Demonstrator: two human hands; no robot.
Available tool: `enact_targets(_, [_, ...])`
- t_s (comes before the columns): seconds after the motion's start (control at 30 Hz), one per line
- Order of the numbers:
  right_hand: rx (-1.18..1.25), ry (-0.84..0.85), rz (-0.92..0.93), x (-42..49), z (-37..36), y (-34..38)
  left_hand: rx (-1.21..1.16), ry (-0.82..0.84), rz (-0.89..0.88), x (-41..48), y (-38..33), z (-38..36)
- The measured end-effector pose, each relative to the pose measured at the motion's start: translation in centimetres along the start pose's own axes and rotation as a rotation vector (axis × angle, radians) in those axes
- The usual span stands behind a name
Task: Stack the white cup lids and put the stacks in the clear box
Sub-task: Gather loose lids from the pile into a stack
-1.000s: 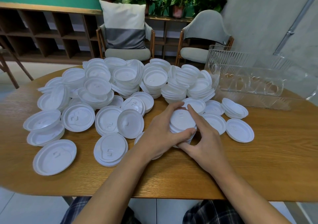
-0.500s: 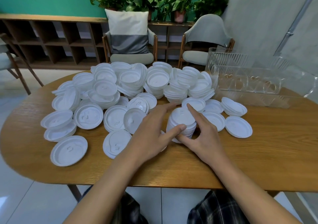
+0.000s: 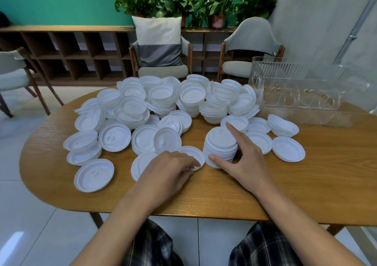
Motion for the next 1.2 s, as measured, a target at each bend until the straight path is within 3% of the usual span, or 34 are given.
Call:
enact_targets(0.3, [0.003, 0.004, 0.000, 0.0, 0.0, 0.0, -0.170, -0.096, 0.042, 1.0, 0.6, 2.0])
enact_targets(0.43, [0.003, 0.010, 0.000, 0.0, 0.0, 0.0, -0.207, -0.214, 0.057, 1.0, 0.7, 3.0])
enact_targets(0.7, [0.003, 0.023, 0.075, 0.0, 0.0, 0.2, -0.770, -0.451, 0.223, 2.2, -0.9, 4.0])
enact_targets(0.83, [0.025, 0.010, 0.102, -0.1, 0.0, 0.4, -1.004, -0.450, 0.287, 3.5, -1.6, 3.3])
enact_targets(1.2, [0.072, 0.017, 0.138, -0.2, 0.1, 0.5, -0.672, -0.306, 0.338, 6.7, -2.1, 1.8])
Point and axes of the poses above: each hand's wrist, its own x-axis towards the middle knuckle, its own z-axis out of the back of the hand, y = z × x, the point moved 1 cm from there along x, towards the middle knuckle, and after that the axes turned 14 degrees about y, right-handed, at the moved point
